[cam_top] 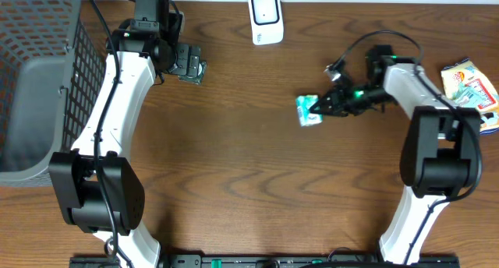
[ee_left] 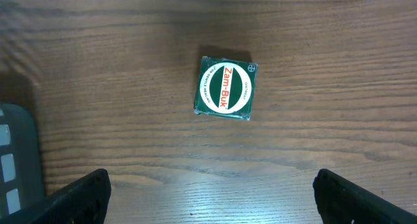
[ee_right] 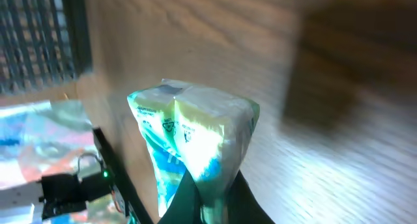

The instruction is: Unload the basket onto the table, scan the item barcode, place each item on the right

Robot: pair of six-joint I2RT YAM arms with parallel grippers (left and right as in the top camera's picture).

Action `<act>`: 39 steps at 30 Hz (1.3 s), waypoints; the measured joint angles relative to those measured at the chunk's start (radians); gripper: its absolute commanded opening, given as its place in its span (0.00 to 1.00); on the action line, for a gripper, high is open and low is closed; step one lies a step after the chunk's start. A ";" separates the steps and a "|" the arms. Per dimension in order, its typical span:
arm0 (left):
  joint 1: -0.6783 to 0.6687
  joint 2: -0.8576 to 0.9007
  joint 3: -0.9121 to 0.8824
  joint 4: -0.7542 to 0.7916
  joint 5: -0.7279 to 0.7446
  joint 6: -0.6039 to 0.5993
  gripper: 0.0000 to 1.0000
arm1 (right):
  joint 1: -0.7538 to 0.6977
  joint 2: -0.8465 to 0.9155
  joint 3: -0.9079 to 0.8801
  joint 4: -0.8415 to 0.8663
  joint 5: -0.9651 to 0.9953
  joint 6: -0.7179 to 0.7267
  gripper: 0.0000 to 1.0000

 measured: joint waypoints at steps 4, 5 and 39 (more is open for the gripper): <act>0.000 0.000 0.000 0.000 0.000 0.000 0.97 | -0.059 0.000 0.002 -0.006 0.144 0.031 0.23; 0.000 0.000 0.000 0.000 0.000 0.000 0.98 | -0.062 0.000 0.002 -0.007 0.172 0.035 0.29; 0.000 0.000 0.000 0.000 0.000 0.000 0.98 | 0.032 0.000 -0.019 0.095 0.458 0.244 0.20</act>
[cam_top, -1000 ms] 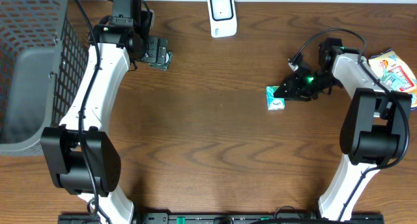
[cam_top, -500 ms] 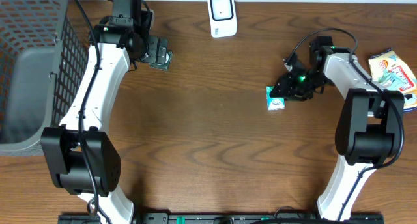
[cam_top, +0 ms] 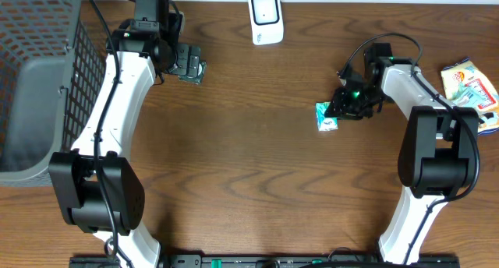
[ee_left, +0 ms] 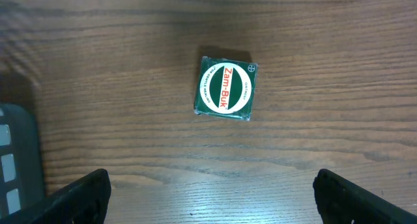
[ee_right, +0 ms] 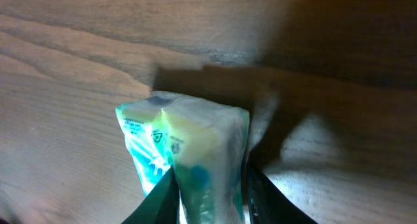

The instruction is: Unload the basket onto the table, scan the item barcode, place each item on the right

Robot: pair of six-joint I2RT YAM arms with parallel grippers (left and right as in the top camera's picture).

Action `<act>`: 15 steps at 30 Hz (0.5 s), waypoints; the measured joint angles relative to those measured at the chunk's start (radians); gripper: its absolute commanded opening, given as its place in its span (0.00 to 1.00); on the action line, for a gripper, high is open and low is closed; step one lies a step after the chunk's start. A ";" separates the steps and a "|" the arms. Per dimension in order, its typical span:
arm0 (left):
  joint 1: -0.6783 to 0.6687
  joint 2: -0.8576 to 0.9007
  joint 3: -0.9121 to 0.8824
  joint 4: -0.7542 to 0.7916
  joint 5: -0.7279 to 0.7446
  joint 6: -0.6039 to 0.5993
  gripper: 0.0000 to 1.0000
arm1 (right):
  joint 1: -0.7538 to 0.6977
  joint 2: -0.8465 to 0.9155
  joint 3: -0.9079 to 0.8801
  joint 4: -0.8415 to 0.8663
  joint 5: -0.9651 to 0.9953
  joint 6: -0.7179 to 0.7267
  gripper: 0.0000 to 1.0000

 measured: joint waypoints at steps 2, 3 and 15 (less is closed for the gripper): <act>0.000 0.000 0.000 0.000 0.000 0.000 0.98 | 0.000 0.000 -0.010 0.013 -0.011 0.005 0.01; 0.000 0.000 0.000 0.000 0.000 0.000 0.98 | 0.000 -0.001 -0.013 0.018 -0.021 0.005 0.01; 0.000 0.000 0.000 0.000 0.000 0.000 0.98 | -0.083 0.013 0.090 -0.051 -0.552 -0.143 0.01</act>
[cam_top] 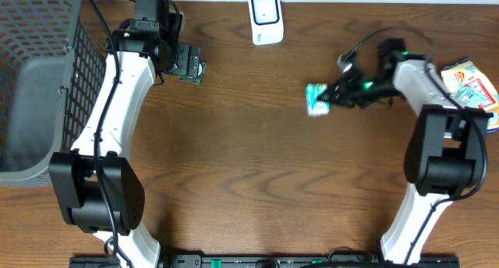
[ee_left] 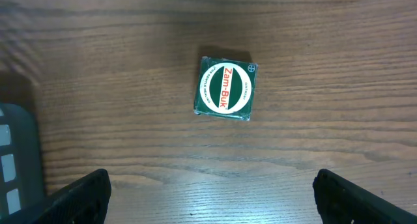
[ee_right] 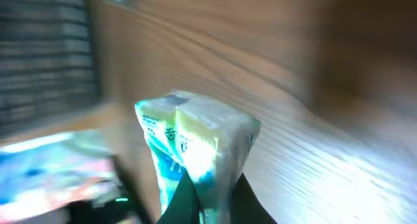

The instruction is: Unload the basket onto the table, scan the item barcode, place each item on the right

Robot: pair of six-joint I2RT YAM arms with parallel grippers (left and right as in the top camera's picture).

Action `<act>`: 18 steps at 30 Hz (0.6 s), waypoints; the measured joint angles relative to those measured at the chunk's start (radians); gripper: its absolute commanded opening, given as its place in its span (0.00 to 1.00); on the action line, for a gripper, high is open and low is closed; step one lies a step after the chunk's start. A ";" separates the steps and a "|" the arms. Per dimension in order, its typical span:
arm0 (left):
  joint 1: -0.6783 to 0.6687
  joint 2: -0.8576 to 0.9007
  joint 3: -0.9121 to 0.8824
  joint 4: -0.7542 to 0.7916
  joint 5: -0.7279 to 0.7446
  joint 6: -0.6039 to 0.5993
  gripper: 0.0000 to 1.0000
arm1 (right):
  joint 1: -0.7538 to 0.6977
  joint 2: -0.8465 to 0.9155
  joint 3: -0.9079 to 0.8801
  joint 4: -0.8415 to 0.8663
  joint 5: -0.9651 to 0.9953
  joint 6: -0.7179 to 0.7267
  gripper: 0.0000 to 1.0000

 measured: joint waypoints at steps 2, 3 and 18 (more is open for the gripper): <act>0.000 0.000 0.000 0.000 0.000 0.000 0.98 | -0.033 -0.001 0.030 0.000 -0.137 -0.046 0.01; 0.000 0.000 0.000 0.000 0.000 0.000 0.98 | -0.040 -0.001 0.034 -0.001 -0.171 -0.058 0.01; 0.000 0.000 0.000 0.000 0.000 0.000 0.97 | 0.056 -0.002 0.035 -0.007 -0.519 -0.210 0.01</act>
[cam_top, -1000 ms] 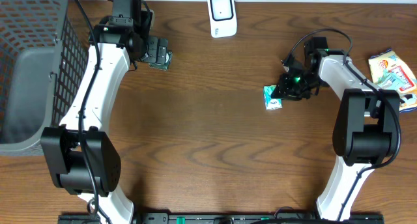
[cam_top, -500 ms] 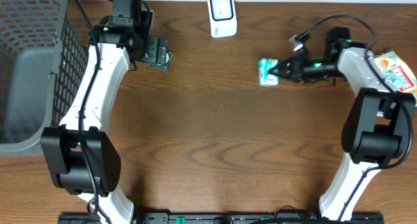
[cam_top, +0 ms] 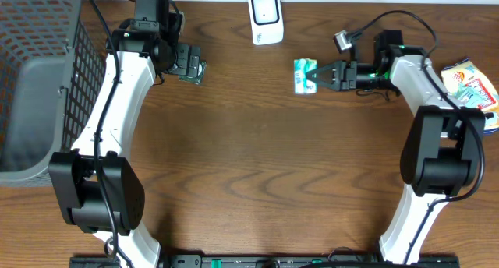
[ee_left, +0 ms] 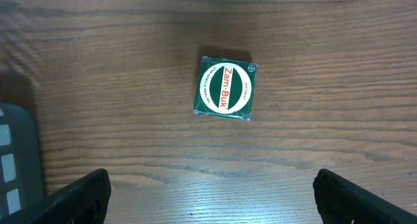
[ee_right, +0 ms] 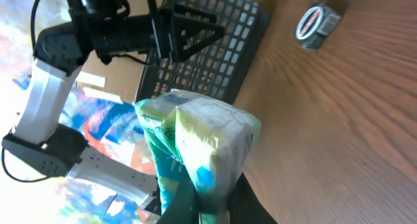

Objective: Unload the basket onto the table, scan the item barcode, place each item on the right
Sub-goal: 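Raise the green pack up to the scanner face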

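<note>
My right gripper [cam_top: 316, 75] is shut on a small green-and-white packet [cam_top: 305, 75], held above the table a little to the right of and nearer than the white scanner [cam_top: 265, 18]. In the right wrist view the packet [ee_right: 195, 136] sticks up from between my fingers [ee_right: 225, 201]. My left gripper [ee_left: 212, 208] hangs open above a green Zam-Buk box [ee_left: 225, 88], which lies flat on the wood. Overhead, that box [cam_top: 198, 70] peeks out beside the left gripper [cam_top: 187, 61].
A dark mesh basket [cam_top: 39, 81] with a grey liner fills the far left. Colourful packets [cam_top: 470, 82] lie at the right edge. The table [cam_top: 249, 167] is dark brown wood.
My right gripper has carried the packet toward the far side and slightly left, closer to the scanner. The left gripper and the Zam-Buk box have not moved.
The right gripper was shut on the packet right of the table's middle. Then it held it lower and a little further right. Later the packet was further from me, and now it is near the scanner. The left arm stayed open over the Zam-Buk box throughout.
</note>
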Robot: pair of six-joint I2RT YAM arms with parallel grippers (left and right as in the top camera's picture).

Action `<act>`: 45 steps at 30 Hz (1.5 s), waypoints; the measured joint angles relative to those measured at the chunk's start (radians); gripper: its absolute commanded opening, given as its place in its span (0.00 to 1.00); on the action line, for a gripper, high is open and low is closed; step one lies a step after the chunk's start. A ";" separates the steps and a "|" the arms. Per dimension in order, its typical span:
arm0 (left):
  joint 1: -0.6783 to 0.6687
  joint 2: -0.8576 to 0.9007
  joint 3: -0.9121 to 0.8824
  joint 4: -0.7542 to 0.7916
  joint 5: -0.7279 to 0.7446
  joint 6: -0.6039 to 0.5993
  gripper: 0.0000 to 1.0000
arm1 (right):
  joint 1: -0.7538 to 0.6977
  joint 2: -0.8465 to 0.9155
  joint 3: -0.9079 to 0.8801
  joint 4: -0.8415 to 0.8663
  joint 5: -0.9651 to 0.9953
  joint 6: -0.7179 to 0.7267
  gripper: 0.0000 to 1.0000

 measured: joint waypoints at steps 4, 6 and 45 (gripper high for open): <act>0.000 0.000 0.000 0.000 0.000 0.000 0.98 | 0.019 -0.012 0.000 0.000 -0.005 -0.002 0.01; 0.000 0.000 0.000 0.000 0.000 0.000 0.98 | 0.022 -0.030 0.000 0.000 -0.007 -0.002 0.01; 0.000 0.000 0.000 0.000 0.000 0.000 0.98 | 0.082 -0.080 0.000 0.053 0.238 0.087 0.01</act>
